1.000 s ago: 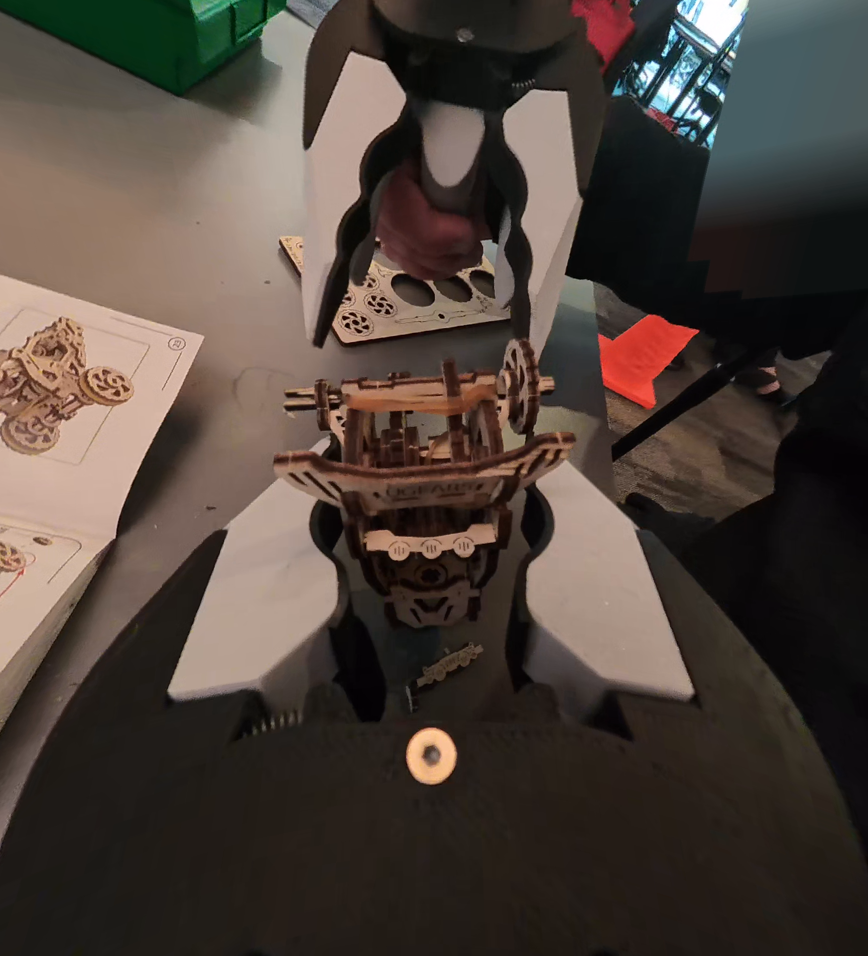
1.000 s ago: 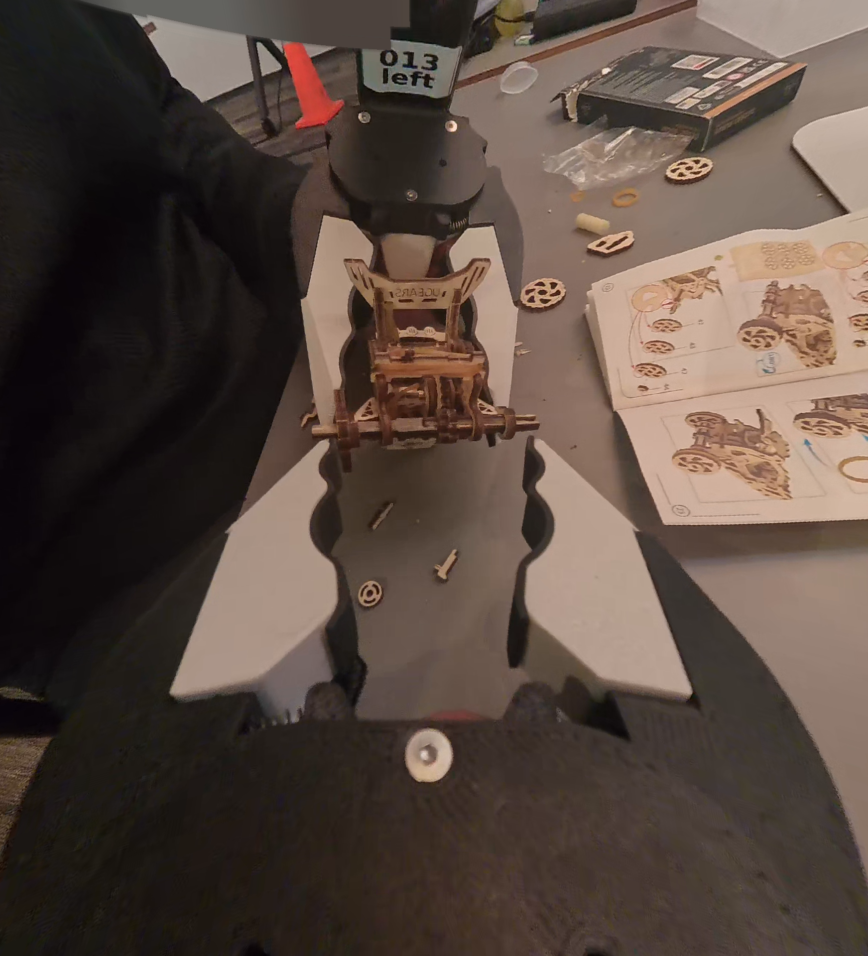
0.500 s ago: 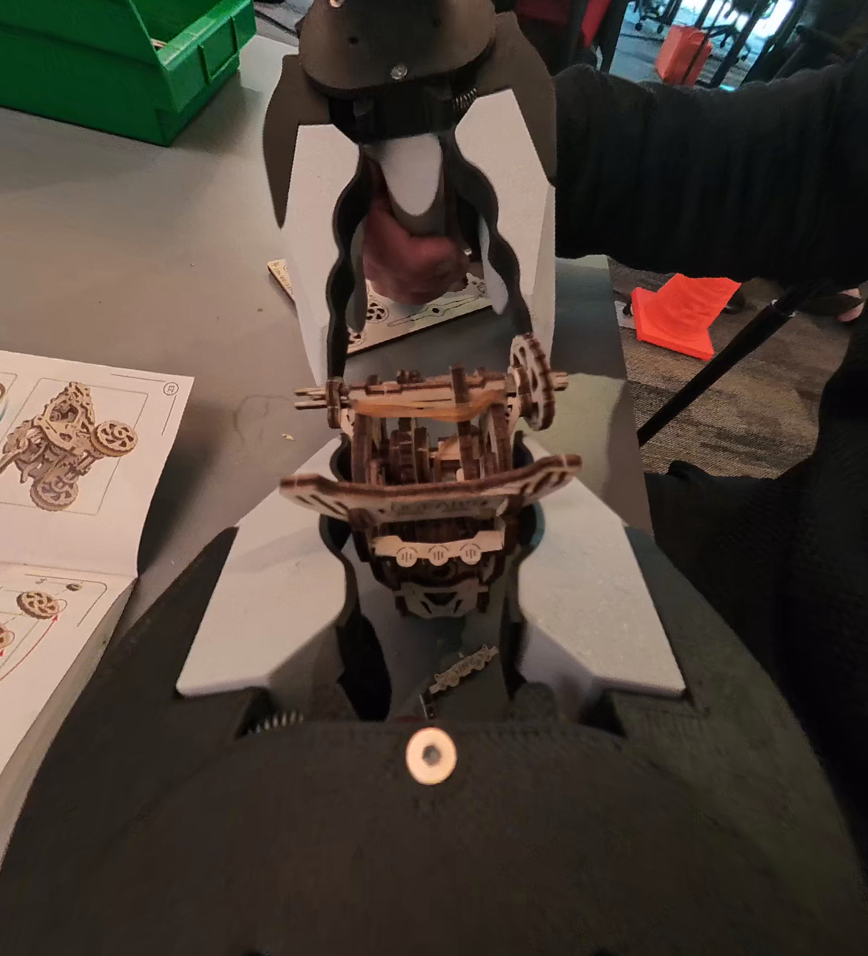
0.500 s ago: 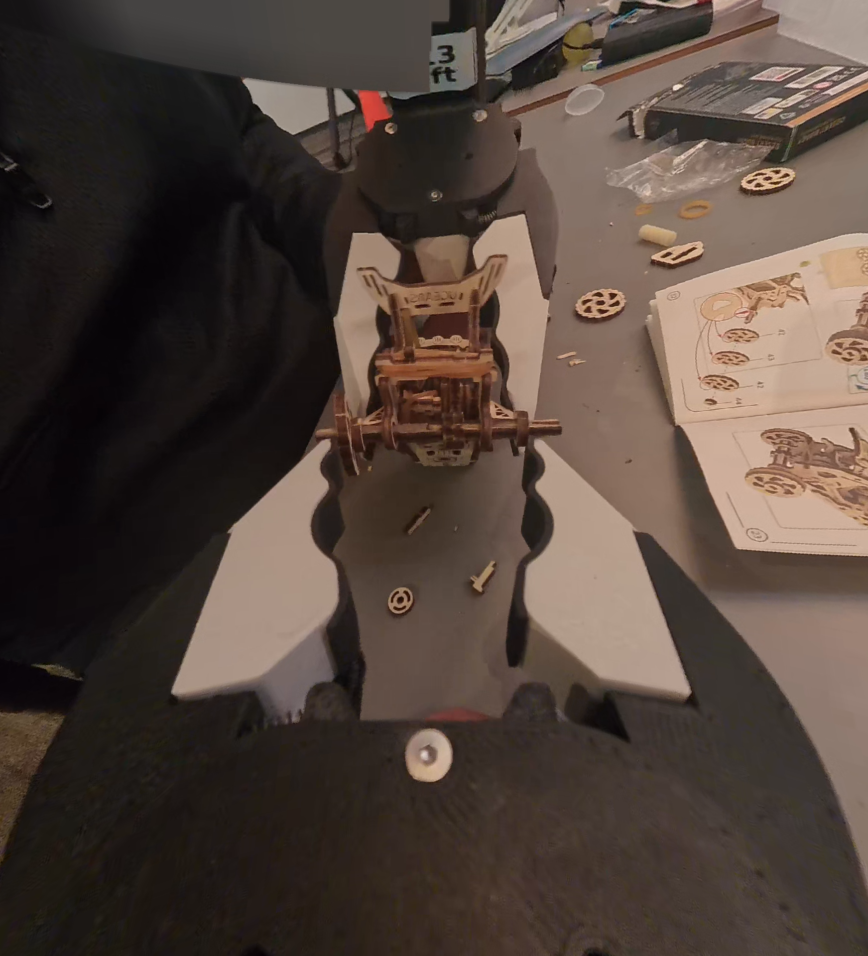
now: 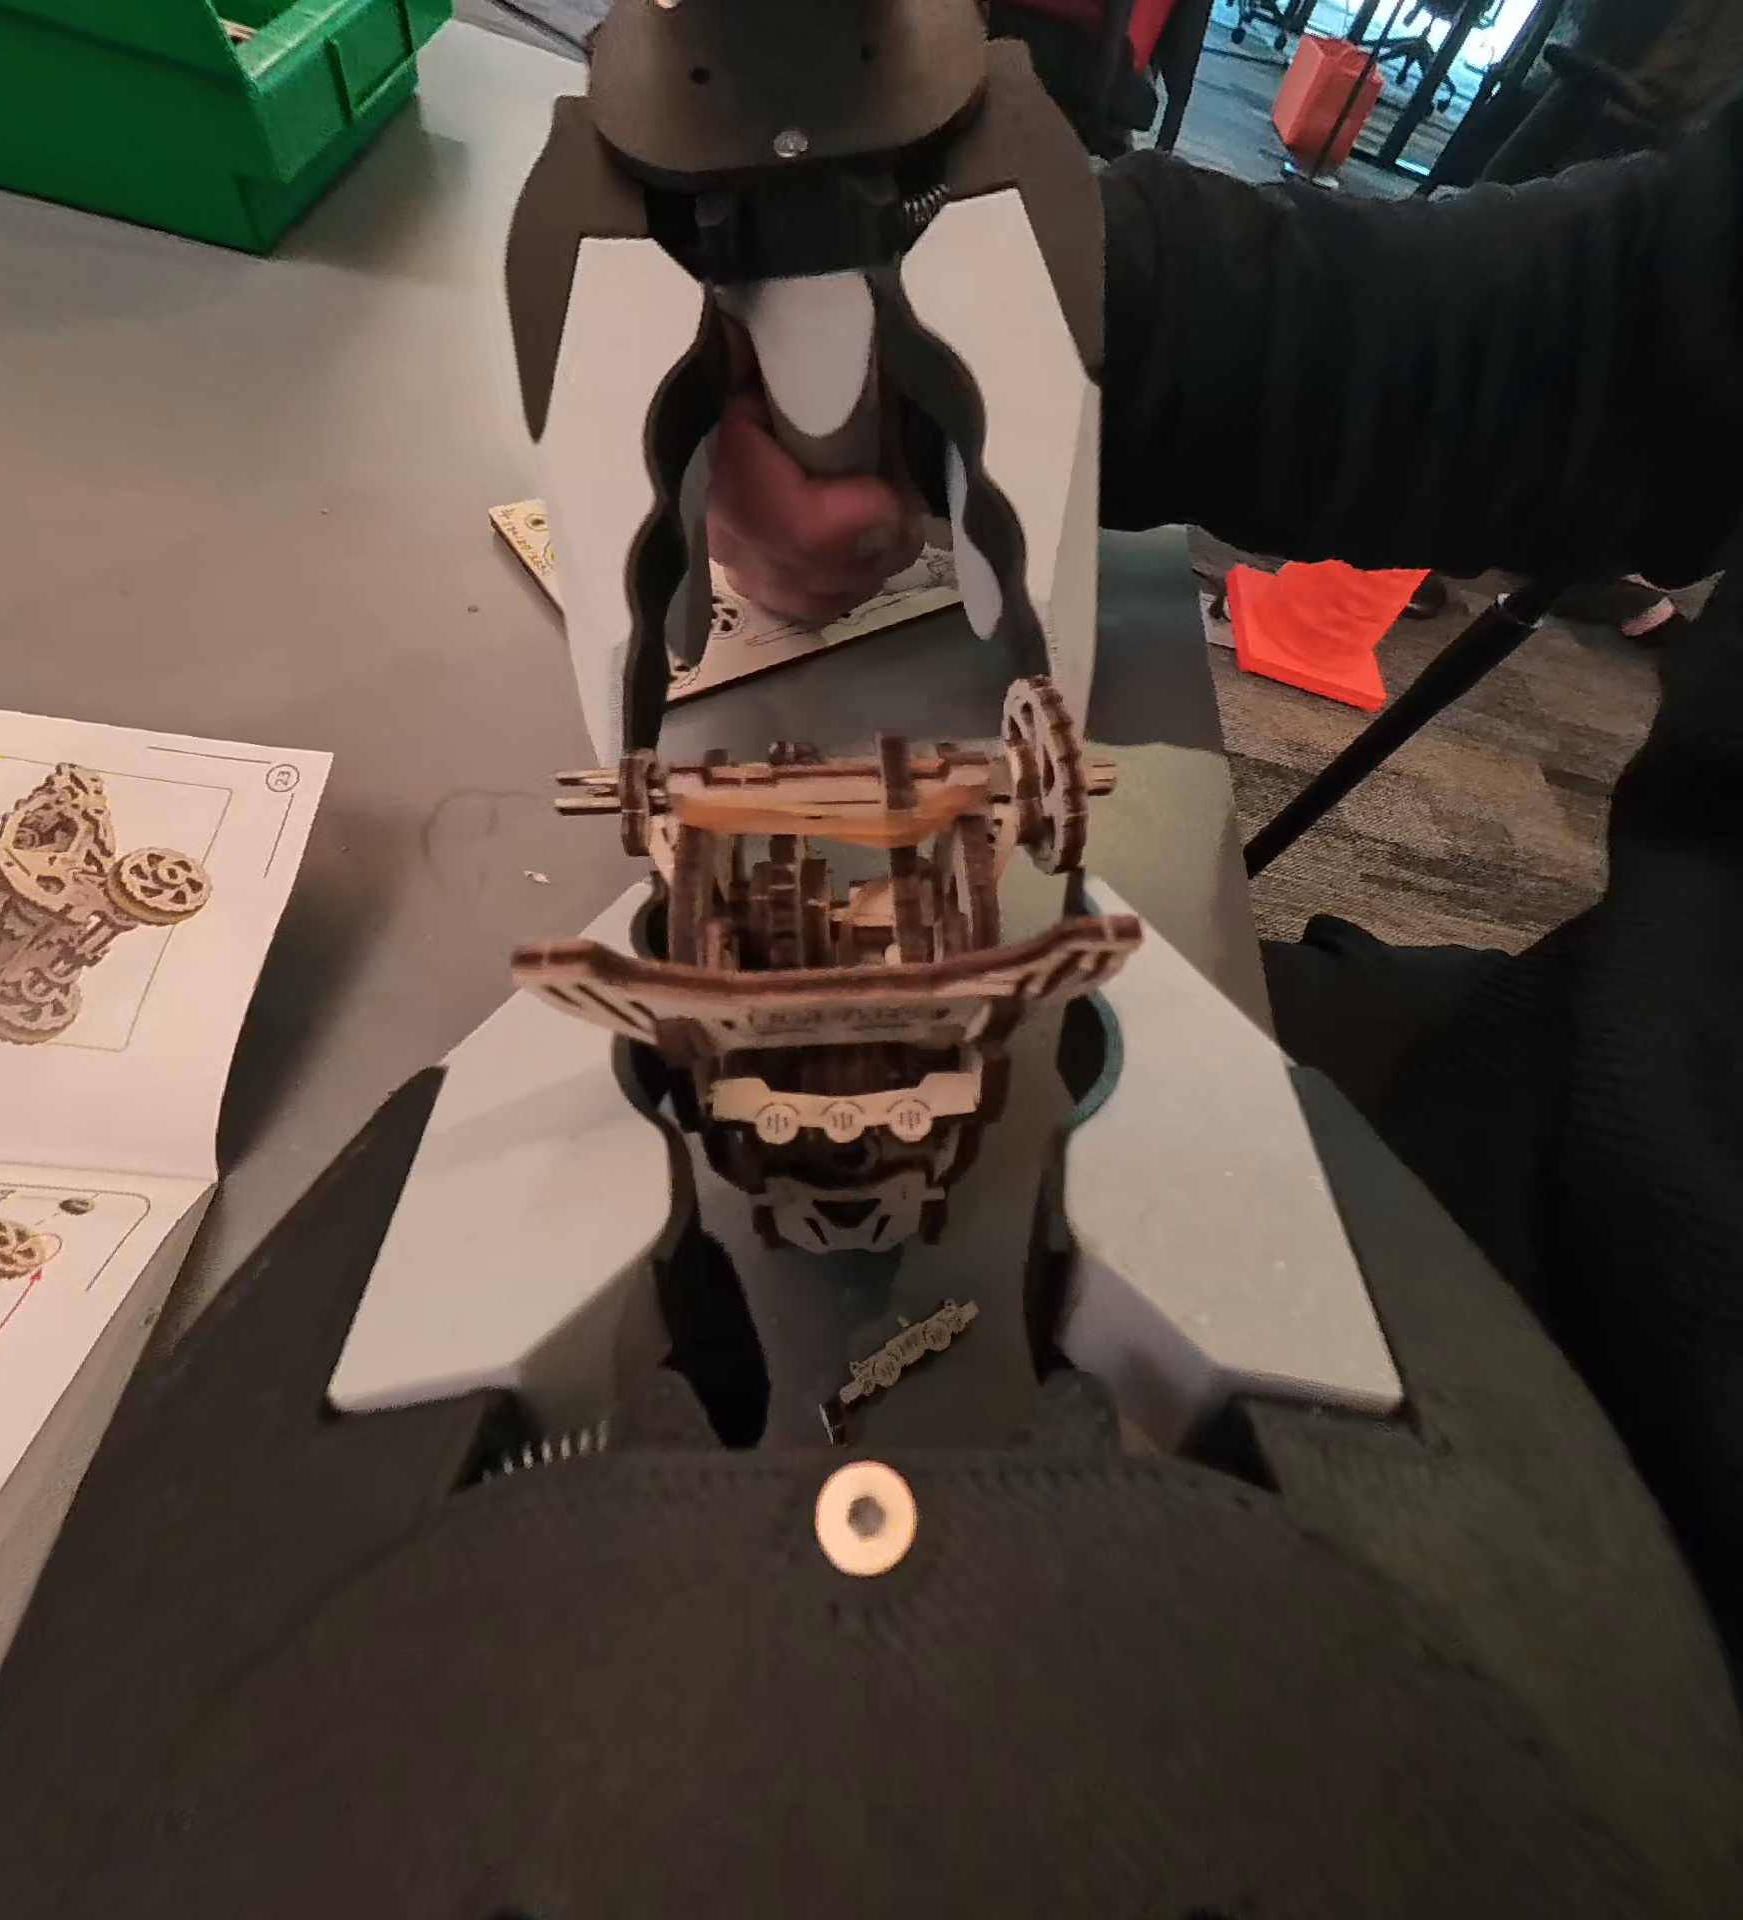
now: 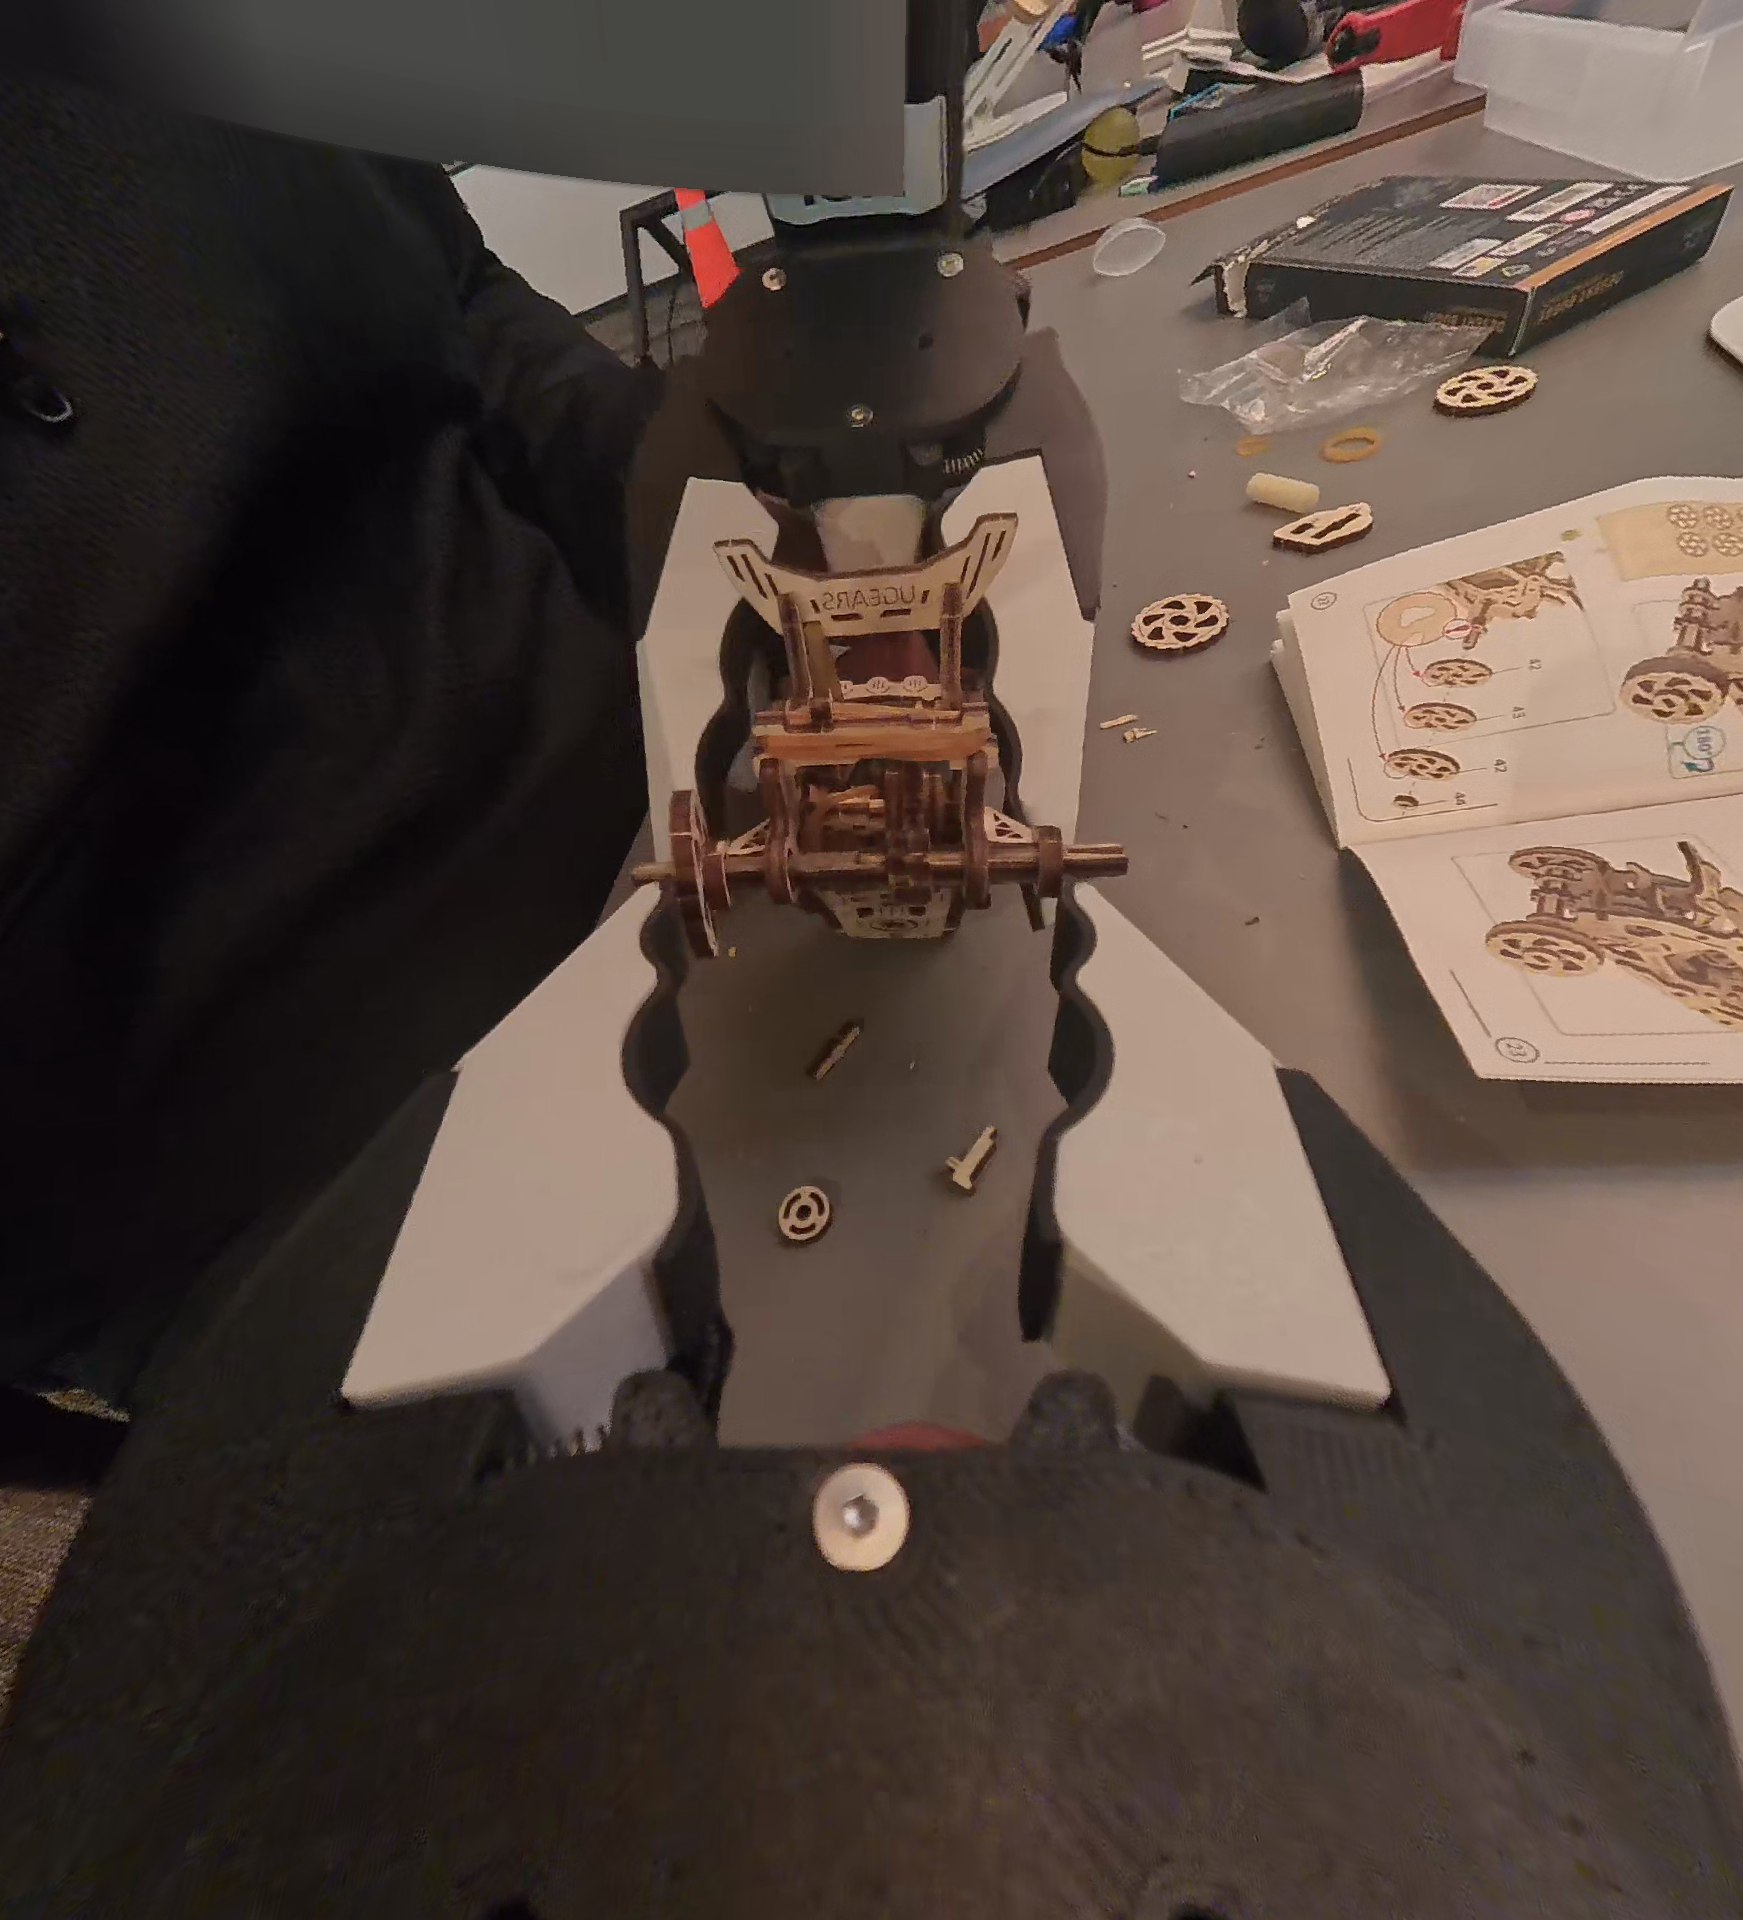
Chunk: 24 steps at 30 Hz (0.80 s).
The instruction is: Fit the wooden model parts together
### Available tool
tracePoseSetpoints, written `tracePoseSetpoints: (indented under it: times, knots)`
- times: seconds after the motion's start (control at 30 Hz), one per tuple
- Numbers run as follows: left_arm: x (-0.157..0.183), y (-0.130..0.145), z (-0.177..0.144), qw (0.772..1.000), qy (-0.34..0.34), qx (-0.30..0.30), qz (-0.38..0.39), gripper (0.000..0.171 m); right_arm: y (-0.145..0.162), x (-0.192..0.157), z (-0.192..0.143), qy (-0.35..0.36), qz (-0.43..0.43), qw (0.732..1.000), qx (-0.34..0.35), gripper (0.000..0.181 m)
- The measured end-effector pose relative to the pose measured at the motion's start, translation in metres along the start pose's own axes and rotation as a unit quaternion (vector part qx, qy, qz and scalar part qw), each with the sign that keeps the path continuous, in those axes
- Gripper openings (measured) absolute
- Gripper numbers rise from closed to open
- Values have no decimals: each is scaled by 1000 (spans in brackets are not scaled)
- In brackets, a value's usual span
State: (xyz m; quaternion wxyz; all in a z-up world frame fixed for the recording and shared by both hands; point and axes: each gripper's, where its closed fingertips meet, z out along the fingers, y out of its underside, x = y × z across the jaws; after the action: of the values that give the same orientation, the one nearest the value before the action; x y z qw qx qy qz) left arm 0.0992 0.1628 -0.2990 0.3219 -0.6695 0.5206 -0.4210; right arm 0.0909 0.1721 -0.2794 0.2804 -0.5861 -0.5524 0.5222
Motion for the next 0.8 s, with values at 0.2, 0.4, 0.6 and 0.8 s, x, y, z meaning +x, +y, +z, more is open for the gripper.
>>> tracePoseSetpoints:
  times: [0.2, 0.4, 0.6, 0.8]
  knots:
    - [-2, 0, 1, 1000, -1, -2, -2, 65, 1, -2, -1, 2, 3, 1000, 2, 74]
    - [-1, 0, 2, 1000, -6, -8, 19, 65, 1, -3, -2, 13, -9, 1000, 3, 71]
    - [-2, 1, 1, 999, -8, -21, 25, 65, 1, -3, -2, 21, -2, 1000, 7, 74]
    - [-14, 8, -4, 994, -49, -68, 70, 65, 5, 2, -5, 41, 2, 999, -6, 74]
